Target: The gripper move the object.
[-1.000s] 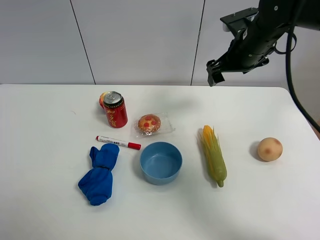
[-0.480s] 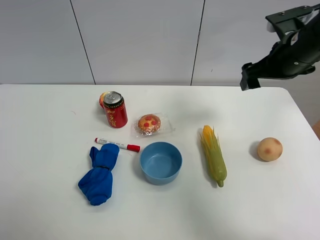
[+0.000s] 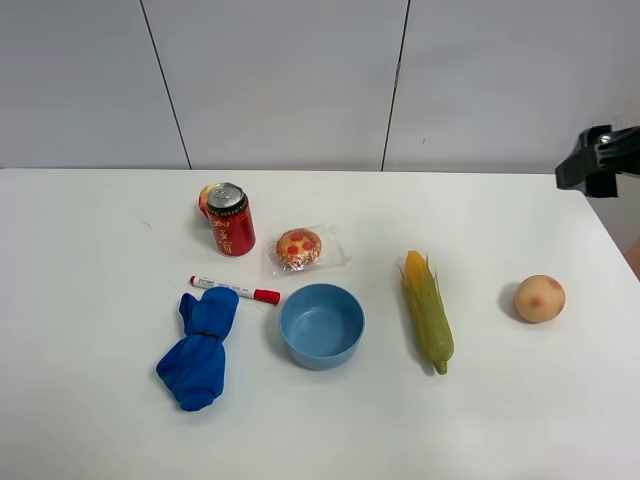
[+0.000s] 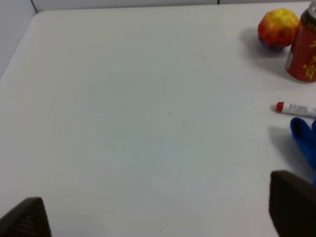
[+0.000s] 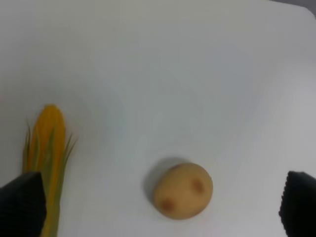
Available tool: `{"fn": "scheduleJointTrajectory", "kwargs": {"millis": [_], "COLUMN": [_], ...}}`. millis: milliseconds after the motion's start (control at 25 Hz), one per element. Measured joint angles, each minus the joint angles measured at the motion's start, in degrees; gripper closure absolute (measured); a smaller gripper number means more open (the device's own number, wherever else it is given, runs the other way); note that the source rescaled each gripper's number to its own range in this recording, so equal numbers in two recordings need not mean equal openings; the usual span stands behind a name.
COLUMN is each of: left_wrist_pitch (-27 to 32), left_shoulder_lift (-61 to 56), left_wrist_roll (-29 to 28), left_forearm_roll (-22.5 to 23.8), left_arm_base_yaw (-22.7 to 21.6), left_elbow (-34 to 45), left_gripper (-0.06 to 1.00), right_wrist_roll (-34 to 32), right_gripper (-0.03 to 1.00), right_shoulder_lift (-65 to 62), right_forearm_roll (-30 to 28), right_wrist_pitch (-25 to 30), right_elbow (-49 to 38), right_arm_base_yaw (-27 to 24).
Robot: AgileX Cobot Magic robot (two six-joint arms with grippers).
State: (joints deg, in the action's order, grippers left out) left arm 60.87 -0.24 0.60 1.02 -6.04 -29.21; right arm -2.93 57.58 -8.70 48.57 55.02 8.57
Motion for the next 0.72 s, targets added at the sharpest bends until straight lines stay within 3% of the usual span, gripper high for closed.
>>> {"fn": "scheduleJointTrajectory", "kwargs": {"millis": [320,720], "left_wrist_pitch": [0.0,0.0], "left_shoulder_lift": [0.0,0.0], "left_wrist_roll": [0.0,0.0], "left_forearm_roll": [0.0,0.0], "left_arm_base_yaw": [0.0,0.0], "left_elbow": [0.0,0.0], "left_gripper": [-0.06,-0.06], "right_wrist_roll": [-2.7,-5.7], "right_gripper": [0.03,0.03], "right_shoulder_lift": [-17.8,-38.9], "right_forearm_roll": [0.7,3.5], "right_wrist_pitch": [7.0,8.5], "right_elbow": [-6.2,-17.0], "right_arm_base_yaw": [0.0,0.0]}}
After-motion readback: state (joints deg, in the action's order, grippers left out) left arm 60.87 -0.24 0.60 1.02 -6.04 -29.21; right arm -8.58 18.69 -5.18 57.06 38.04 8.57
